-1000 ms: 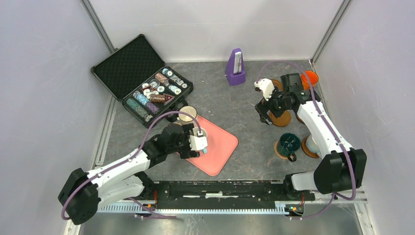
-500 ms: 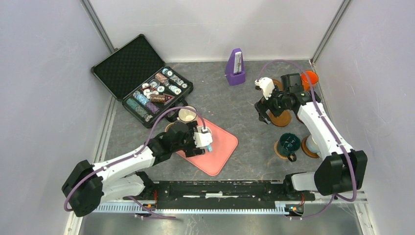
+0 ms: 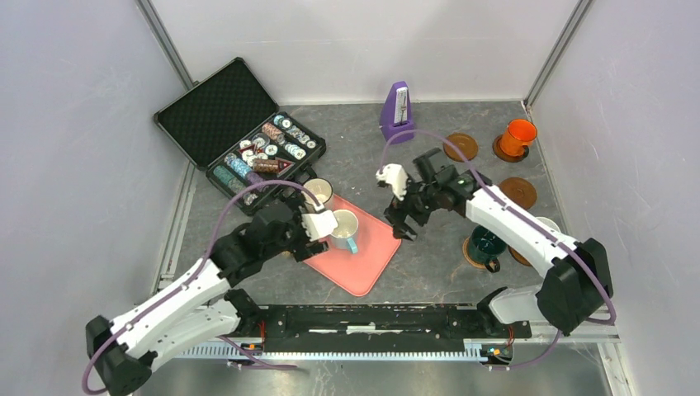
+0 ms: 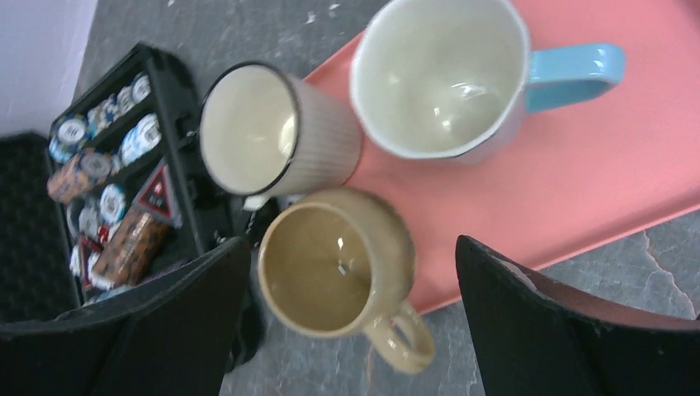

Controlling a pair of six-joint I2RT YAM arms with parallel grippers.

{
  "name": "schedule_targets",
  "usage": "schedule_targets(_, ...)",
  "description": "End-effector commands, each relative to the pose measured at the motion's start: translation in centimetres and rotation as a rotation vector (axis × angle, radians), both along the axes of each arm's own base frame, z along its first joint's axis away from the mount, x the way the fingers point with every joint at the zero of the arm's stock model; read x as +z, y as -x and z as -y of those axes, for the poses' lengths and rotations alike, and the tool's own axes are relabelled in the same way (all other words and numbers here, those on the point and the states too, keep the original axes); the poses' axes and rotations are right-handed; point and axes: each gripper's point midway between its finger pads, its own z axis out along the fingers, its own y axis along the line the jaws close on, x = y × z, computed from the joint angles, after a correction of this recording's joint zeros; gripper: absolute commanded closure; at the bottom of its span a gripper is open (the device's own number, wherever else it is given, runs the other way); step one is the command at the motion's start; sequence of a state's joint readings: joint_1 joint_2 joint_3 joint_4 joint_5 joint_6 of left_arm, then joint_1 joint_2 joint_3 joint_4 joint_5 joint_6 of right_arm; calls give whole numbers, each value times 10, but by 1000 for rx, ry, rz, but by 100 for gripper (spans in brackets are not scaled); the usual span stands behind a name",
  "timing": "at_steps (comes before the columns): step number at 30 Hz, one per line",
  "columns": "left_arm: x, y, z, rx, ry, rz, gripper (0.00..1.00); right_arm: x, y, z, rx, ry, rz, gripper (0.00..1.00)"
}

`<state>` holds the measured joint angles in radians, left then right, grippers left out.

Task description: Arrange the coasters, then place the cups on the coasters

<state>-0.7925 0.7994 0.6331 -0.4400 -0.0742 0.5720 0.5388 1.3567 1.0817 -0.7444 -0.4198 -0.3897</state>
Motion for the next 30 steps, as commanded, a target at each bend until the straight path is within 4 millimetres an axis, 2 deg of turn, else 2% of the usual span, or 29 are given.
schedule_targets(1, 32, -4, -35, 240, 102, -41, 0, 9, 12, -46, 21, -59, 5, 2)
schedule_targets(5, 51, -27, -67, 454, 189, -46, 0, 10, 24, -80, -2, -48, 7, 2)
schedule_targets(7, 61, -34, -77, 512, 236, -36, 0, 12, 34, -98, 15, -58, -4, 2)
schedule_targets(10, 70, -35, -84, 550, 304, -35, 0, 9, 42, -116, 28, -41, 7, 2)
schedule_targets(12, 75, -33, -91, 572, 323, -31, 0, 7, 41, -123, 6, -33, -1, 2)
schedule_targets(18, 87, -28, -104, 601, 340, 6, 0, -10, 37, -128, -24, 8, -36, 2)
schedule_targets(27, 80, -27, -106, 616, 348, -7, 0, -20, 28, -135, -58, 35, -54, 2)
schedule_targets(30, 76, -27, -106, 617, 347, -16, 0, -21, 24, -132, -79, 45, -41, 8)
